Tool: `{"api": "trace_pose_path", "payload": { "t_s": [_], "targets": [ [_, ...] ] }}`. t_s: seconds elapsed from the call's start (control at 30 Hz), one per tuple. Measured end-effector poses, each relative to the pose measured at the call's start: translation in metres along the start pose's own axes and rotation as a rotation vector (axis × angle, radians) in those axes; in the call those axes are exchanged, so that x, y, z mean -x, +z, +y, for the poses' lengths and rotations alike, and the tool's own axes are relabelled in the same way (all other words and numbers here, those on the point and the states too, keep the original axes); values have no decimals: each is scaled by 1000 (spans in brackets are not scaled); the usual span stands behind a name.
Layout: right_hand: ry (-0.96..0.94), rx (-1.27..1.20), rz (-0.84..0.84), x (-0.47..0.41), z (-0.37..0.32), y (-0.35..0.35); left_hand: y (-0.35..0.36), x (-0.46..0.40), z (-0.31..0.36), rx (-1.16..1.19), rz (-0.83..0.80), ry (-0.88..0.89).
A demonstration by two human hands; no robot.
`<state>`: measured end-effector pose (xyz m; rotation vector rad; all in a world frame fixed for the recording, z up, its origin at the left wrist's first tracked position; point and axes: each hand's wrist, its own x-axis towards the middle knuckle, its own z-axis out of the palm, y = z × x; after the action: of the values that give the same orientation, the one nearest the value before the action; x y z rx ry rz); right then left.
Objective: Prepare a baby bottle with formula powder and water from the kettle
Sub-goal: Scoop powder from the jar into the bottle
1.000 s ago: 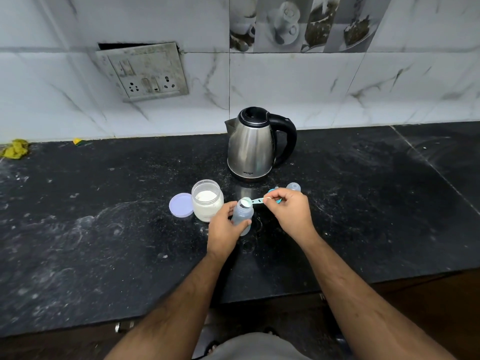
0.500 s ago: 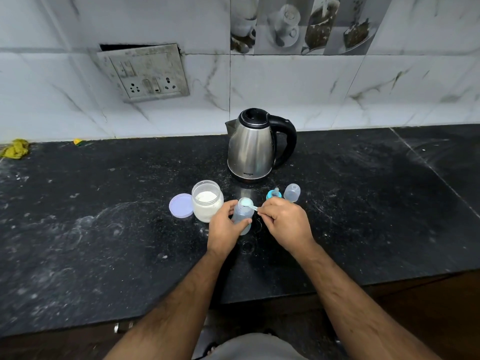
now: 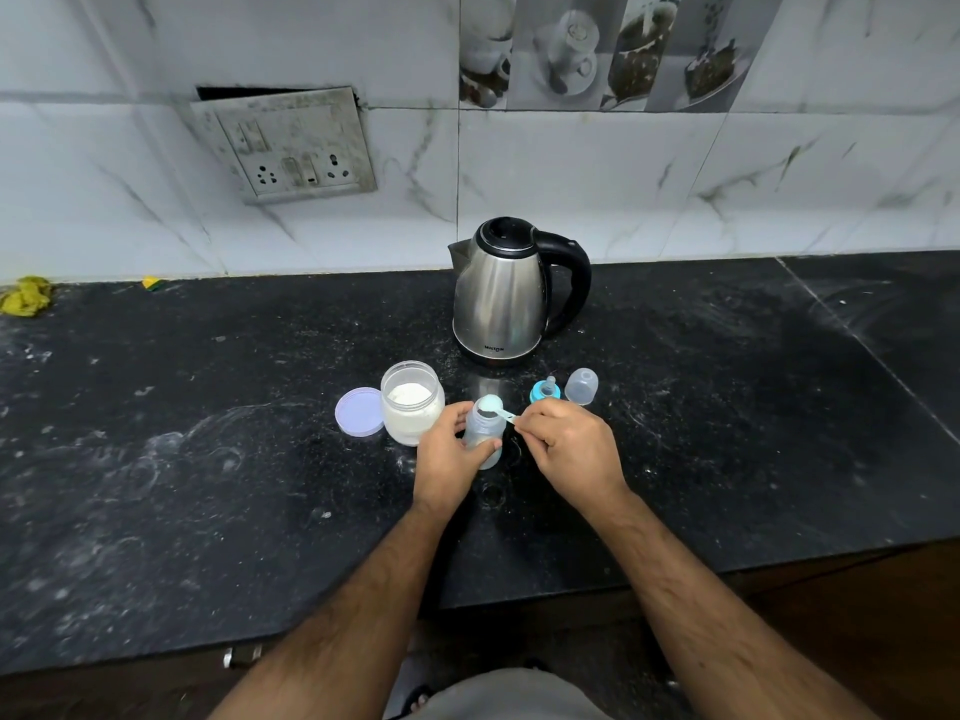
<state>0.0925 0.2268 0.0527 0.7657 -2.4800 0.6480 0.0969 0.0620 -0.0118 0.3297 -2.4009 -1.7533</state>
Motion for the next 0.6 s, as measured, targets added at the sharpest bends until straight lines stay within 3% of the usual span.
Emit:
{"api": "trace_pose_path", "payload": {
  "t_s": [0.23,0.47,0.6],
  "targets": [
    [113,-122,-6,3,0,3,0,1,-5,-9,-9,5],
    [707,-599,104,-10,-3,5,-7,6,-7,-16,-48,-28],
    [829,-748,114,-18,-1,9,-20,12,-12,-71,5,-20]
  ]
}}
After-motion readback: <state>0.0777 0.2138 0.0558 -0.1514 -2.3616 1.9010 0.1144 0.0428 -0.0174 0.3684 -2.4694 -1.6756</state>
